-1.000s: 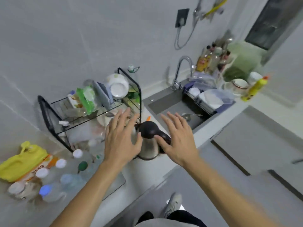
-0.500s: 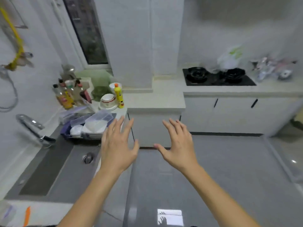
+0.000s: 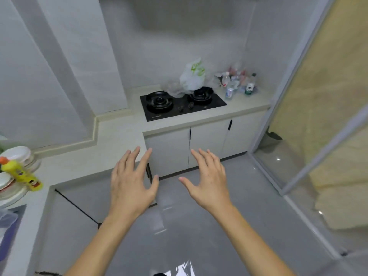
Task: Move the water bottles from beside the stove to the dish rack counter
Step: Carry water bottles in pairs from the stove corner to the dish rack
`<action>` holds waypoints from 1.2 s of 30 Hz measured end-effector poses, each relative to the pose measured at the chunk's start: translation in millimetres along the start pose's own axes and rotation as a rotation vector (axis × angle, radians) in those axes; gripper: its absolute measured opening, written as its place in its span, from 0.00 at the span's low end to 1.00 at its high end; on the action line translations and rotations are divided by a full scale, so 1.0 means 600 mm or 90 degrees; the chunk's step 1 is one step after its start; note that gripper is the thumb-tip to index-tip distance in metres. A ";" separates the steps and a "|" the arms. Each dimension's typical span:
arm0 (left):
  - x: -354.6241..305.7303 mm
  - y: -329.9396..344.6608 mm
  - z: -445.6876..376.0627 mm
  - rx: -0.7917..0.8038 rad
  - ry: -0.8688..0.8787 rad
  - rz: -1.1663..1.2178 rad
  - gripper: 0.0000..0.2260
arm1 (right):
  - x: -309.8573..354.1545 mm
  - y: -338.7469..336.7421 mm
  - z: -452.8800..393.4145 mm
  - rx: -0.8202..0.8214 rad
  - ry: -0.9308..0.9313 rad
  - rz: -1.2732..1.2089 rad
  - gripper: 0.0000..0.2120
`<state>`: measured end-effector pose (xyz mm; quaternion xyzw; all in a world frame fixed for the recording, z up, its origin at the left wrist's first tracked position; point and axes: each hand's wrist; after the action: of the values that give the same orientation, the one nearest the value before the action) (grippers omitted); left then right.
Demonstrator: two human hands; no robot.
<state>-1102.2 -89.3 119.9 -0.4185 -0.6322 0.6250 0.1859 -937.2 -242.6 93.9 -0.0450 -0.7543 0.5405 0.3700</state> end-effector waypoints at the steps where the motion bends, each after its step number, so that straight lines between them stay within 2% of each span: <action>1: -0.012 0.012 -0.039 0.007 0.010 0.003 0.33 | -0.022 -0.004 -0.025 -0.004 0.017 0.000 0.40; 15: -0.128 0.156 -0.617 0.085 0.186 0.057 0.34 | -0.277 -0.079 -0.436 -0.074 0.193 0.027 0.39; 21: -0.203 0.219 -0.793 0.113 0.223 0.079 0.32 | -0.384 -0.099 -0.551 -0.075 0.264 0.001 0.41; 26: -0.305 0.304 -0.933 0.169 0.245 0.088 0.32 | -0.533 -0.139 -0.655 -0.083 0.285 0.005 0.40; 29: -0.373 0.345 -1.027 0.159 0.255 0.088 0.33 | -0.631 -0.170 -0.731 -0.097 0.271 -0.002 0.40; 36: -0.527 0.413 -1.221 0.140 0.216 0.087 0.33 | -0.845 -0.274 -0.893 -0.022 0.237 -0.002 0.39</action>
<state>-289.9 102.1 86.4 -0.5367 -0.4898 0.6219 0.2920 -191.3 -128.3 51.1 -0.1497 -0.6822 0.5090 0.5032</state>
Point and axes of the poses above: each hand's wrist, its own z-axis away from the middle knuckle, its own y-axis out of the palm, x = y × z, and after that the axes turned 11 degrees about x, right-handed
